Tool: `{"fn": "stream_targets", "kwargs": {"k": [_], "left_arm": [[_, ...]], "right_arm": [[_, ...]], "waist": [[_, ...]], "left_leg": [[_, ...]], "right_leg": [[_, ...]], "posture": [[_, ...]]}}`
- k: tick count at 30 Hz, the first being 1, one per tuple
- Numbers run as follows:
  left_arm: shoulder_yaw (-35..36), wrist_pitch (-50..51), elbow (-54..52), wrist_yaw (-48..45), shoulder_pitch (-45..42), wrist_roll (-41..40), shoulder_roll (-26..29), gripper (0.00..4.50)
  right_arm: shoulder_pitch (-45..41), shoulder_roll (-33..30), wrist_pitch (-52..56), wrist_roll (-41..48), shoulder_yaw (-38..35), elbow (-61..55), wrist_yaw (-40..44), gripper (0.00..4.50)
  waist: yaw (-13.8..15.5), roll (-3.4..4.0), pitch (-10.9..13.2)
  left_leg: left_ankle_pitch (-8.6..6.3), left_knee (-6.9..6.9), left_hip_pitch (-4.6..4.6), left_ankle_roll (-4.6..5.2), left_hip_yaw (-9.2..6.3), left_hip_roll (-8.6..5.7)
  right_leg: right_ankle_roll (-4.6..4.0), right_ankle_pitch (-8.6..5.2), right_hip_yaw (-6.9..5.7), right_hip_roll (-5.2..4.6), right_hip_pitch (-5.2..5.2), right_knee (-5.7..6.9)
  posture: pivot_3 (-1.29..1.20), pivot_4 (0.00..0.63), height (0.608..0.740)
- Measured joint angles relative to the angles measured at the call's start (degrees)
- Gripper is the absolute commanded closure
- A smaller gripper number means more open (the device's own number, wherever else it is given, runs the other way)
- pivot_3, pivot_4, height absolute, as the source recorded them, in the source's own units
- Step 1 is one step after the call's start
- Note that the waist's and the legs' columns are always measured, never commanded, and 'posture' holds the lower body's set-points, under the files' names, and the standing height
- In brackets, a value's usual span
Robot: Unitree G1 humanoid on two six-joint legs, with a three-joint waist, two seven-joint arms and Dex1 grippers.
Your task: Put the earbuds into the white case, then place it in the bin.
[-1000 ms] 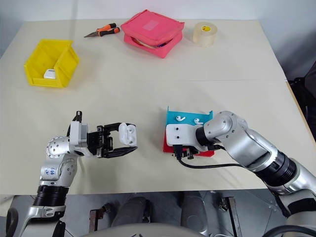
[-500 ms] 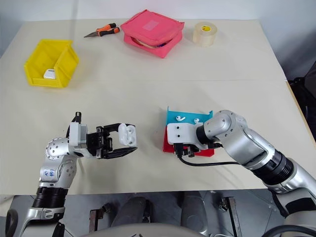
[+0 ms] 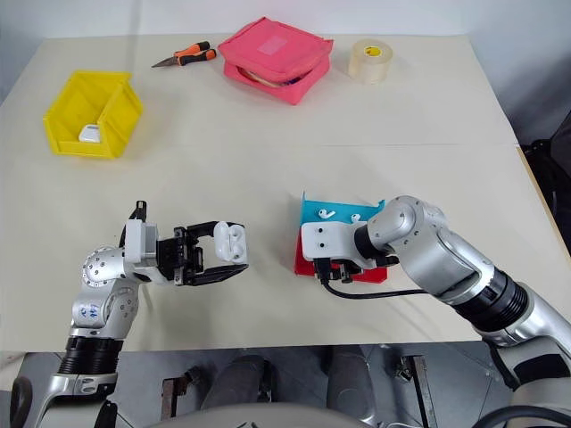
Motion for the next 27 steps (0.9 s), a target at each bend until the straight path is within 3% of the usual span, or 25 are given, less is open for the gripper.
{"fn": "stream_targets", "kwargs": {"k": [5, 16, 22, 27], "left_arm": [[0.0, 0.0, 0.0, 0.1, 0.0, 0.0, 0.0, 1.71], [0.0, 0.0, 0.3, -0.3, -1.3, 0.0, 0.0, 1.71], [-0.1, 0.8, 2.1, -3.4, -3.4, -1.1, 0.7, 1.71], [-1.9, 3.2, 4.6, -9.4, -7.6, -3.3, 0.8, 1.71]], "right_arm": [[0.0, 1.2, 0.1, -0.3, 0.0, 0.0, 0.2, 4.03], [-0.3, 1.3, 1.7, 0.8, -1.4, 0.0, 0.2, 4.03], [2.9, 1.0, 5.0, 11.4, -15.8, -5.5, 0.5, 4.03], [5.9, 10.2, 7.6, 25.8, -34.6, -8.7, -4.8, 4.03]], "waist": [[0.0, 0.01, 0.0], [0.0, 0.03, 0.0], [0.1, 0.06, 0.0], [0.2, 0.12, 0.1]], "left_leg": [[0.0, 0.0, 0.0, 0.0, -0.04, 0.0], [0.0, 0.0, -0.02, 0.0, -0.11, 0.0], [0.01, 0.01, -0.08, -0.01, -0.14, 0.0], [0.02, 0.03, -0.12, -0.03, -0.08, -0.01]], "right_leg": [[0.0, 0.0, -0.01, 0.0, 0.0, 0.0], [0.0, 0.0, -0.02, -0.01, 0.0, 0.0], [0.0, 0.0, -0.13, -0.01, 0.0, -0.03], [0.0, 0.0, -0.17, 0.0, 0.02, 0.0]], "posture": [[0.0, 0.15, 0.74], [0.0, 0.15, 0.74], [0.0, 0.15, 0.74], [0.0, 0.15, 0.74]]}}
